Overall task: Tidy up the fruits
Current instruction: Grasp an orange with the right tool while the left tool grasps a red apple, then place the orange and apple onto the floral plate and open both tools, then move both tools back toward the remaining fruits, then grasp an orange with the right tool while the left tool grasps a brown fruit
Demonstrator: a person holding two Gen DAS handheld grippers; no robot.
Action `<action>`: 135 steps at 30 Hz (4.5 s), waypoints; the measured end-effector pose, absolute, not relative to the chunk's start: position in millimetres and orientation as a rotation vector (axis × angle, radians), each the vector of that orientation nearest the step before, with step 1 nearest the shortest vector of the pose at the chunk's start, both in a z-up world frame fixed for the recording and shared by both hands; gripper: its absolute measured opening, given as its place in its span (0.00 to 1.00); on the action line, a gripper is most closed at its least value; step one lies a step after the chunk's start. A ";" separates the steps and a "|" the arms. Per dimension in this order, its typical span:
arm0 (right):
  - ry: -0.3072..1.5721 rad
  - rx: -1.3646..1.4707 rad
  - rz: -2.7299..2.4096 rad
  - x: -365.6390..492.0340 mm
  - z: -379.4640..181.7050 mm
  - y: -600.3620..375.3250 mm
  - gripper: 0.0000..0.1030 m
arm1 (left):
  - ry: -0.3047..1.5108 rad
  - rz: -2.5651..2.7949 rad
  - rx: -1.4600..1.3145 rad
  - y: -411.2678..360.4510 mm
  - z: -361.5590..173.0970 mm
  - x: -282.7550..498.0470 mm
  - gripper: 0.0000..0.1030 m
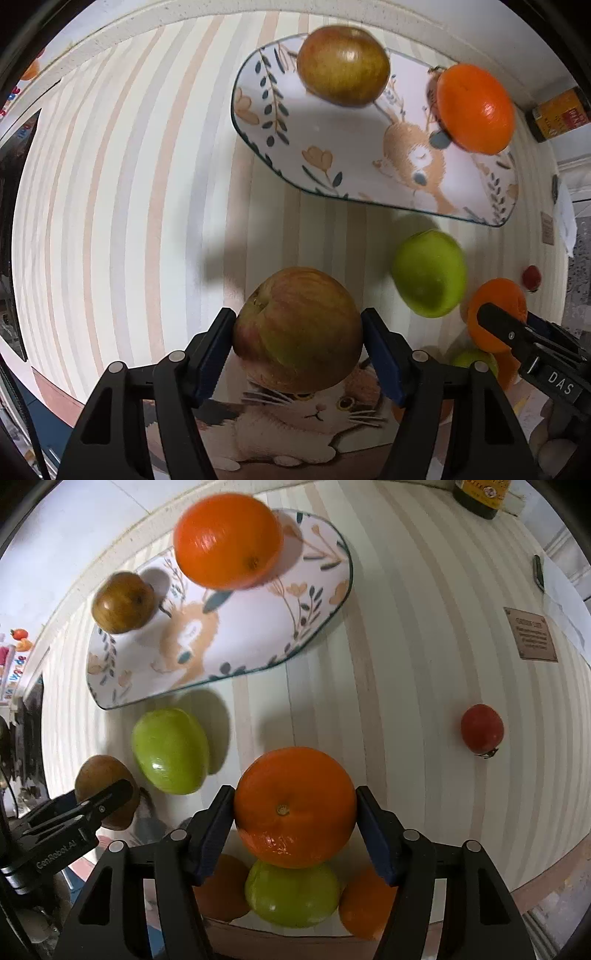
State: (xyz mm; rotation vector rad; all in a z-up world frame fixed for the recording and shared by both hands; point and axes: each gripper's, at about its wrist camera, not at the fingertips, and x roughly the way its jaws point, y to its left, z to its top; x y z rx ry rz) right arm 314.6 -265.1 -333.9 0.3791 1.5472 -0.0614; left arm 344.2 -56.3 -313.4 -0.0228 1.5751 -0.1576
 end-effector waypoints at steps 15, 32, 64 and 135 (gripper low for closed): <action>1.383 0.417 0.055 402.8 -287.7 -226.6 0.65 | 1.506 -0.198 -0.111 -36.3 -267.4 425.5 0.65; 1.456 0.375 0.221 433.1 -342.5 -184.1 0.66 | 1.641 -0.158 -0.210 -32.8 -315.1 471.7 0.66; 1.360 0.247 -0.107 347.2 -223.3 -254.6 0.95 | 1.328 -0.126 0.040 -39.0 -215.6 372.1 0.93; 1.570 0.498 -0.042 208.1 -342.4 -312.6 0.66 | 1.611 -0.357 0.116 -120.4 -321.8 270.5 0.52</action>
